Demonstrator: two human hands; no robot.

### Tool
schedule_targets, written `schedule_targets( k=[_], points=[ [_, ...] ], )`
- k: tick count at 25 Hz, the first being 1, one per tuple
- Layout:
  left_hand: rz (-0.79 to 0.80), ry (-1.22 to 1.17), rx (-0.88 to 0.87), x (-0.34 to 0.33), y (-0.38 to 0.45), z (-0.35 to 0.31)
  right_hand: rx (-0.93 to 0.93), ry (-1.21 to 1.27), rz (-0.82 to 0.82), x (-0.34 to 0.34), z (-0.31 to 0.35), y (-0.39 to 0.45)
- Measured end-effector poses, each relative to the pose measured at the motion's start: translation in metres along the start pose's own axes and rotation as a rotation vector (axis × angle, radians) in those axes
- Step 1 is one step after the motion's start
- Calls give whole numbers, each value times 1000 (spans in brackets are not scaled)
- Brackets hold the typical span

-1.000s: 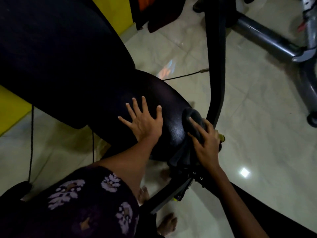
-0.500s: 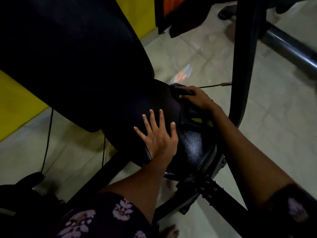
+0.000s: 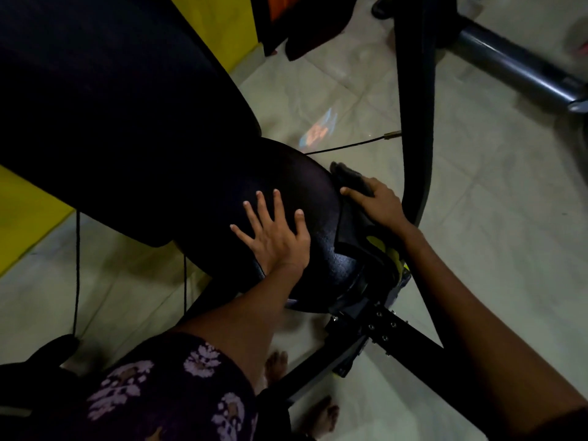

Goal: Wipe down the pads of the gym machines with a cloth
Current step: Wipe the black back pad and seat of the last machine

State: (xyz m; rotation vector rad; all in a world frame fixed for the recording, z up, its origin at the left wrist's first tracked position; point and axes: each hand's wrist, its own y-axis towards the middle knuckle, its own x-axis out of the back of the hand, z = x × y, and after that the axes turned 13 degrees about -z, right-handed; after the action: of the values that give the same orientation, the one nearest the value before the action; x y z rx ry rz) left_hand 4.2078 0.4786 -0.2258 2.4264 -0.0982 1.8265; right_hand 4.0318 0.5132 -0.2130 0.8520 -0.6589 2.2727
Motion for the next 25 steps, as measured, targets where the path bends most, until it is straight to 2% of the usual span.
schedule_targets(
  k=[3, 5, 7, 9, 14, 19, 22, 25],
  points=[
    [3, -27, 1, 1, 1, 1, 18, -134, -207, -2, -5, -32],
    [9, -39, 0, 2, 1, 1, -43, -249, -322, -6, -3, -57],
    [19, -49, -1, 4, 2, 0, -75, -360, -402, -12, 1, -84],
    [52, -64, -8, 7, 4, 2, -20, -448, -437, -19, 7, -113],
    [208, -59, -95, 22, -1, 25, 114, -589, -375, -29, 17, -174],
    [406, -53, -239, 52, -9, 66, 343, -738, -161, -18, 32, -205],
    [429, -67, -243, 63, -27, 79, 529, -857, -84, -5, 32, -198],
    [416, -106, -259, 62, -34, 77, 510, -910, -7, -1, 36, -175]
  ],
)
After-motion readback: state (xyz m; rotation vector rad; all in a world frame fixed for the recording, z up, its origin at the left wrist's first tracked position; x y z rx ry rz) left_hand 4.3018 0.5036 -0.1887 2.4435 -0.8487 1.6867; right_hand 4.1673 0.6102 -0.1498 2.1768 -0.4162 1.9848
